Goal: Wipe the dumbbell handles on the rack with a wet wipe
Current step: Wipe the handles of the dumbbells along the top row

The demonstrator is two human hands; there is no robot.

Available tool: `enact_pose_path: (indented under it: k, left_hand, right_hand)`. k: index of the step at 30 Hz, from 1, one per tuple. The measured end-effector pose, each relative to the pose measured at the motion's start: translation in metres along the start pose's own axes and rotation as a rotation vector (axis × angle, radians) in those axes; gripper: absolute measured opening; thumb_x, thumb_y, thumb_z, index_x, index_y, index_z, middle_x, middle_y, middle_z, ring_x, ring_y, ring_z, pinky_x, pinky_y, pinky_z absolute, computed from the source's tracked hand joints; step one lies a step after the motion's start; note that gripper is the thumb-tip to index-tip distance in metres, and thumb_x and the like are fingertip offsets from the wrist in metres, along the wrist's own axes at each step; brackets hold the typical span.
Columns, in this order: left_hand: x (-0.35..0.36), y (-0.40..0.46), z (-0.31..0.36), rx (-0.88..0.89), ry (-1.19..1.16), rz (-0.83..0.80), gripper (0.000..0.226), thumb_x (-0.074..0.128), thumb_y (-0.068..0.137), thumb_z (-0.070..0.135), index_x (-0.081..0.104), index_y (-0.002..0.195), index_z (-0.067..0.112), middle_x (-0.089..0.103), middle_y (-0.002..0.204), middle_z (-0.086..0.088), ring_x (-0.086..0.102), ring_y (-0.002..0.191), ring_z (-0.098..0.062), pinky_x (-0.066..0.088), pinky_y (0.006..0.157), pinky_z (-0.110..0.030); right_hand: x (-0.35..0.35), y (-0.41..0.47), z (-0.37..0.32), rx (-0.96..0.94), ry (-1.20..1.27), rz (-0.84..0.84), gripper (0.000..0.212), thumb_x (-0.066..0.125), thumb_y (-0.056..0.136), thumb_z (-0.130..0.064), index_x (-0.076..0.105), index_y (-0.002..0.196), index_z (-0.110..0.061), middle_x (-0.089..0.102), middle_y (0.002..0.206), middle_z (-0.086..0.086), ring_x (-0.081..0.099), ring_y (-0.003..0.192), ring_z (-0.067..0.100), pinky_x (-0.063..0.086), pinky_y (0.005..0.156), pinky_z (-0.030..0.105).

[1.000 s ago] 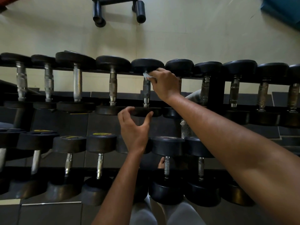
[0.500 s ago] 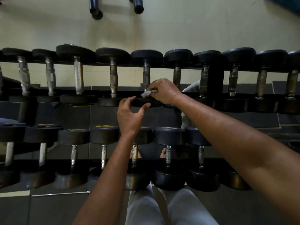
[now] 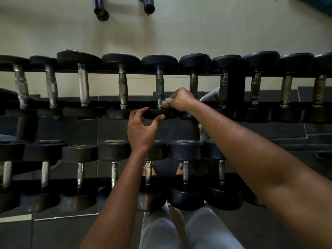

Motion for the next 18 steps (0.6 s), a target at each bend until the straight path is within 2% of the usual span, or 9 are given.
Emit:
enact_pose_path:
  k: [2, 4, 5, 7, 12, 14, 16, 18]
  left_hand:
    - [0.001, 0.0, 0.0, -0.004, -0.001, 0.0, 0.066, 0.086, 0.083, 0.059, 0.067, 0.134, 0.022, 0.057, 0.126, 0.01, 0.057, 0.106, -0.006, 0.045, 0.083, -0.011]
    - [0.001, 0.0, 0.0, -0.009, 0.002, 0.0, 0.067, 0.086, 0.082, 0.06, 0.067, 0.134, 0.024, 0.056, 0.126, 0.011, 0.058, 0.106, -0.006, 0.046, 0.083, -0.012]
    - [0.001, 0.0, 0.0, -0.01, 0.002, 0.0, 0.066, 0.086, 0.082, 0.061, 0.067, 0.134, 0.024, 0.056, 0.126, 0.011, 0.058, 0.106, -0.006, 0.046, 0.083, -0.012]
    - [0.001, 0.0, -0.001, -0.008, -0.004, 0.001, 0.066, 0.086, 0.081, 0.061, 0.067, 0.133, 0.025, 0.056, 0.126, 0.012, 0.058, 0.107, -0.006, 0.047, 0.084, -0.013]
    - [0.002, 0.0, -0.003, 0.002, -0.019, 0.013, 0.064, 0.087, 0.081, 0.06, 0.069, 0.131, 0.025, 0.057, 0.123, 0.013, 0.058, 0.106, -0.005, 0.05, 0.086, -0.019]
    - [0.002, 0.001, -0.003, -0.001, -0.029, 0.009, 0.064, 0.087, 0.081, 0.059, 0.068, 0.132, 0.025, 0.057, 0.123, 0.013, 0.058, 0.105, -0.005, 0.051, 0.085, -0.019]
    - [0.002, 0.0, -0.003, -0.002, -0.034, 0.003, 0.063, 0.086, 0.082, 0.06, 0.068, 0.132, 0.026, 0.056, 0.124, 0.013, 0.057, 0.103, -0.002, 0.049, 0.083, -0.016]
    - [0.002, -0.002, -0.002, 0.0, -0.031, 0.003, 0.064, 0.085, 0.083, 0.059, 0.066, 0.133, 0.025, 0.055, 0.125, 0.012, 0.056, 0.102, 0.0, 0.045, 0.081, -0.011]
  right_hand:
    - [0.001, 0.002, 0.0, 0.07, 0.146, 0.034, 0.028, 0.081, 0.095, -0.029, 0.074, 0.116, -0.012, 0.07, 0.093, -0.004, 0.065, 0.081, 0.005, 0.05, 0.062, 0.018]
    - [0.001, 0.005, -0.005, 0.14, 0.367, 0.075, 0.03, 0.078, 0.097, -0.02, 0.068, 0.122, -0.007, 0.07, 0.103, 0.005, 0.068, 0.086, 0.014, 0.049, 0.054, 0.017]
    - [0.001, 0.008, -0.007, 0.15, 0.428, 0.112, 0.036, 0.08, 0.095, -0.023, 0.068, 0.125, -0.006, 0.071, 0.108, 0.007, 0.07, 0.093, 0.02, 0.05, 0.059, 0.019]
    - [-0.001, 0.01, -0.014, 0.149, 0.502, 0.17, 0.045, 0.086, 0.09, -0.033, 0.068, 0.124, -0.011, 0.072, 0.106, 0.002, 0.068, 0.095, 0.017, 0.048, 0.069, 0.023]
    - [-0.015, 0.024, -0.044, 0.134, 0.691, 0.256, 0.027, 0.084, 0.091, -0.029, 0.071, 0.112, -0.017, 0.071, 0.095, -0.004, 0.063, 0.086, 0.006, 0.041, 0.067, 0.023]
    - [-0.017, 0.025, -0.05, 0.127, 0.692, 0.283, 0.026, 0.084, 0.091, -0.027, 0.072, 0.111, -0.018, 0.072, 0.095, -0.004, 0.064, 0.088, 0.007, 0.039, 0.062, 0.021]
    - [-0.016, 0.022, -0.046, 0.094, 0.663, 0.284, 0.018, 0.083, 0.092, -0.029, 0.07, 0.102, -0.022, 0.071, 0.094, -0.005, 0.064, 0.088, 0.007, 0.039, 0.063, 0.021]
    - [-0.016, 0.015, -0.04, -0.023, 0.545, 0.308, 0.015, 0.082, 0.093, -0.035, 0.075, 0.099, -0.024, 0.074, 0.094, -0.008, 0.067, 0.09, 0.007, 0.043, 0.066, 0.02]
Point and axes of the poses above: each hand's wrist, its own y-axis towards the middle knuckle, its own x-axis out of the palm, z = x × y, the point moved 2 cm from there along y, towards the middle knuckle
